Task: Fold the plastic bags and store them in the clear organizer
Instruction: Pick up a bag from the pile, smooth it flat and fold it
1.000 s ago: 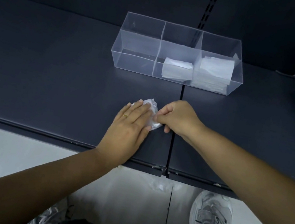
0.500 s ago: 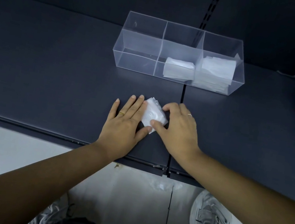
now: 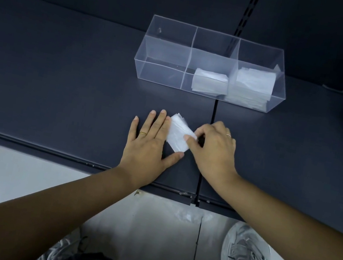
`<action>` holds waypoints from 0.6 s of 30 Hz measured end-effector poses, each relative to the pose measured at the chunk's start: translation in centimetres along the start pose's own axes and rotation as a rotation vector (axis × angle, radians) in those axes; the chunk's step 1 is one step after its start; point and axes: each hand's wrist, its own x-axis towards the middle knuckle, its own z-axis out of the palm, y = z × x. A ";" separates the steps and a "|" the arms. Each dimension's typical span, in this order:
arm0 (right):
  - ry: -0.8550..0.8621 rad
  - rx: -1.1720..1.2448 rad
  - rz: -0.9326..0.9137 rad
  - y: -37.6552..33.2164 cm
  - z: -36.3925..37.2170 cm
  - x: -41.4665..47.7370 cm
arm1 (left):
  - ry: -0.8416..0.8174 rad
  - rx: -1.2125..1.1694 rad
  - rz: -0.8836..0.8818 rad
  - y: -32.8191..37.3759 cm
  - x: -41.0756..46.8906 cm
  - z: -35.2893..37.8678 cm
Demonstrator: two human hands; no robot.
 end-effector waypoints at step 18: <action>-0.284 0.308 -0.233 -2.1 -8.6 2.2 | 0.035 -0.681 0.105 -0.6 2.2 -8.7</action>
